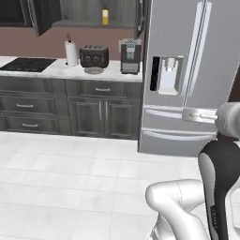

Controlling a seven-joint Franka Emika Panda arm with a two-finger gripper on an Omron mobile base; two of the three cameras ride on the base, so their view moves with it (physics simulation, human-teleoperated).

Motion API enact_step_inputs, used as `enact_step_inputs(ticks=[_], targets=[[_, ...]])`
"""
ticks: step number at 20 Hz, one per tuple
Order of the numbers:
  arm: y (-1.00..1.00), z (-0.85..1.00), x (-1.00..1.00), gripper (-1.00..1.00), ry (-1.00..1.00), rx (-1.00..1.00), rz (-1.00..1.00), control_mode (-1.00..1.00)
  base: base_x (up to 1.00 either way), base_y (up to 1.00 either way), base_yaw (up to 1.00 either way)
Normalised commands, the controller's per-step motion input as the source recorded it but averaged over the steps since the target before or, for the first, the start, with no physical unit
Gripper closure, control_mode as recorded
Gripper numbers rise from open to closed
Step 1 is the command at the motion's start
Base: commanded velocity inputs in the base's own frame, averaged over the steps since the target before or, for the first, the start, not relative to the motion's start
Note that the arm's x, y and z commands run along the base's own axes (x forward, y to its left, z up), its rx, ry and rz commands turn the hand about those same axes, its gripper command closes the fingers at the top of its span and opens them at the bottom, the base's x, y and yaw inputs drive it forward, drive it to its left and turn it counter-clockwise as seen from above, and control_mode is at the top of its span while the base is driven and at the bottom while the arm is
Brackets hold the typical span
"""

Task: Move the hot dog bun to the plate on the dining table and place the condiment next to that plate. Then navigate to the fridge and take the sausage and place it on the plate as well.

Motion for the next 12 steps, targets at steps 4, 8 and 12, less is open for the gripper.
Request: enact_step_inputs(ticks=[4, 8, 12], targets=[[0.00, 0.00, 0.00, -1.00, 0.00, 0.00, 0.00, 1.00, 1.00, 0.32, -0.05], [0.00, 0.00, 0.00, -1.00, 0.00, 0.00, 0.00, 1.00, 1.00, 0.41, -0.04], [0.00, 0.00, 0.00, -1.00, 0.00, 0.00, 0.00, 1.00, 1.00, 0.47, -0.06]])
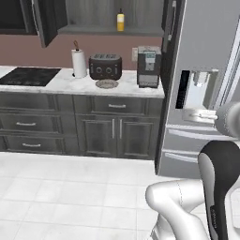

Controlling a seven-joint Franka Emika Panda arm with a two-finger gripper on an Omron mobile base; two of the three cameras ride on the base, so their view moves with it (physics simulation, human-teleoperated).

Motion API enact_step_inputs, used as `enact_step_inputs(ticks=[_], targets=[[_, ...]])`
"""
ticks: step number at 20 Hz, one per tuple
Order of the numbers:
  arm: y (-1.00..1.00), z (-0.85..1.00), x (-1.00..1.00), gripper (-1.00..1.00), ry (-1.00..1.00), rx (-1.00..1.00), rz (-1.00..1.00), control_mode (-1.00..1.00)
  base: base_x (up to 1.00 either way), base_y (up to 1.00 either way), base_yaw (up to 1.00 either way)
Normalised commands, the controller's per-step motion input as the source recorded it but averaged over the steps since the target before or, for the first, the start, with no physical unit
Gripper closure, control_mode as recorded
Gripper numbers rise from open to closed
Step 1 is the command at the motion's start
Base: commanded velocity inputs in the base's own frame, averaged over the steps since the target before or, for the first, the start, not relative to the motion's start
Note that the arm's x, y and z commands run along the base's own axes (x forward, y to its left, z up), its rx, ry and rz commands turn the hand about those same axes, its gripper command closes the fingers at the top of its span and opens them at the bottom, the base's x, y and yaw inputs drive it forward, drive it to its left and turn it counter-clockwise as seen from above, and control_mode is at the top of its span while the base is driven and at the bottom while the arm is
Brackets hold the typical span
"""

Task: Move the hot dog bun to the plate on the dining table and place the condiment next to that plate. Then navigate to the fridge and take the sausage and place it on the plate as well.

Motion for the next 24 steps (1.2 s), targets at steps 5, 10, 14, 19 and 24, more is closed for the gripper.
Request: enact_step_inputs(ticks=[5, 10, 14, 19, 24], targets=[[0.00, 0.00, 0.00, -1.00, 0.00, 0.00, 0.00, 1.00, 1.00, 0.48, -0.10], [0.00, 0.00, 0.00, -1.00, 0.00, 0.00, 0.00, 1.00, 1.00, 0.41, -0.13], [0.00, 0.00, 0.00, -1.00, 0.00, 0.00, 0.00, 1.00, 0.91, 0.35, -0.16], [0.00, 0.00, 0.00, -1.00, 0.00, 0.00, 0.00, 1.00, 0.78, 0.27, -0.18], [0.00, 0.00, 0.00, -1.00, 0.00, 0.00, 0.00, 1.00, 0.75, 0.26, -0.18]])
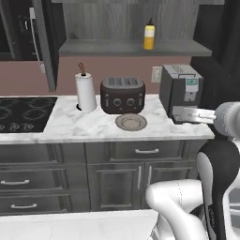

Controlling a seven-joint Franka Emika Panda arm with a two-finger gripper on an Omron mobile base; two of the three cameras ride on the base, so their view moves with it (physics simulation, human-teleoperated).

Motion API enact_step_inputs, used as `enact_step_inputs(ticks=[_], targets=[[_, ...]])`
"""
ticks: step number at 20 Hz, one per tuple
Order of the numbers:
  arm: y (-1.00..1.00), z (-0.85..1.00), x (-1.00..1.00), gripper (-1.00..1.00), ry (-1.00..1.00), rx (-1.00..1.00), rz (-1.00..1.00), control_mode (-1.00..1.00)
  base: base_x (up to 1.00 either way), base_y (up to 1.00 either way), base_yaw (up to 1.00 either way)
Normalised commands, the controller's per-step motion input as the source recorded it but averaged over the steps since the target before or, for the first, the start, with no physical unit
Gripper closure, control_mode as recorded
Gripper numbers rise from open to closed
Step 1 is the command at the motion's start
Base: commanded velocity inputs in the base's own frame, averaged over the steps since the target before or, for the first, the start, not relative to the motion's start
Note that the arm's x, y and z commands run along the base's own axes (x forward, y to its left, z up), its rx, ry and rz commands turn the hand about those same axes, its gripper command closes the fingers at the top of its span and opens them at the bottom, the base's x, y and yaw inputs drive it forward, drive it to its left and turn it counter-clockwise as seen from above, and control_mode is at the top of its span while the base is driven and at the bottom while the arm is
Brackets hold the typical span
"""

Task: Move the hot dog bun to the plate on the dining table and place the condiment next to that plate. Then navigate to the fridge and take the sausage and place it on the plate as well.

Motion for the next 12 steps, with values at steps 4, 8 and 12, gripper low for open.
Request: enact_step_inputs(ticks=[4, 8, 12], targets=[[0.00, 0.00, 0.00, -1.00, 0.00, 0.00, 0.00, 1.00, 0.75, 0.27, -0.18], [0.00, 0.00, 0.00, -1.00, 0.00, 0.00, 0.00, 1.00, 0.76, 0.32, -0.19], [0.00, 0.00, 0.00, -1.00, 0.00, 0.00, 0.00, 1.00, 0.68, 0.28, -0.18]])
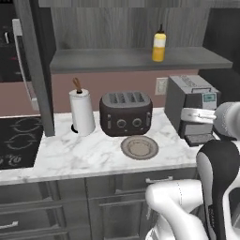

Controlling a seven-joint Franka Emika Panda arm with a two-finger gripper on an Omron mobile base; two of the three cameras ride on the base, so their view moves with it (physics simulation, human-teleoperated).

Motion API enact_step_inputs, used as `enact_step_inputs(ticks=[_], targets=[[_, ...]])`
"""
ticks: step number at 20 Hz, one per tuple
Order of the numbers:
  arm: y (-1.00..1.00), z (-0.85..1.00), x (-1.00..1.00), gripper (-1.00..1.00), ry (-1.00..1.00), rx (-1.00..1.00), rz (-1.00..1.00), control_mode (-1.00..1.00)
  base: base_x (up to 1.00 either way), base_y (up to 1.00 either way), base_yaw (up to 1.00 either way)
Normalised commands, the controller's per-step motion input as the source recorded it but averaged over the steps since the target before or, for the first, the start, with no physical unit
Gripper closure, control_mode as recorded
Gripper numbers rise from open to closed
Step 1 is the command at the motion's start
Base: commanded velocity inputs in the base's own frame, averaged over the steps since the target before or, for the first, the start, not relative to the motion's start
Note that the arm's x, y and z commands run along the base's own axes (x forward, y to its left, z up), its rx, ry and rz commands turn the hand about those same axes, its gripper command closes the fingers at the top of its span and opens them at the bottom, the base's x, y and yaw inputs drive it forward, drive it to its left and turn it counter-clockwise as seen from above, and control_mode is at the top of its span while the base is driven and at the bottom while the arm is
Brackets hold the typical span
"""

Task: Move the hot dog bun to the plate on the dining table and place the condiment next to that plate. Then navigate to the fridge and take the sausage and place it on the plate as well.

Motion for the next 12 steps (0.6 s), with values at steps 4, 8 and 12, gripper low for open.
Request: enact_step_inputs(ticks=[4, 8, 12], targets=[[0.00, 0.00, 0.00, -1.00, 0.00, 0.00, 0.00, 1.00, 0.64, 0.27, -0.18], [0.00, 0.00, 0.00, -1.00, 0.00, 0.00, 0.00, 1.00, 0.64, 0.23, -0.18], [0.00, 0.00, 0.00, -1.00, 0.00, 0.00, 0.00, 1.00, 0.58, 0.18, -0.18]])
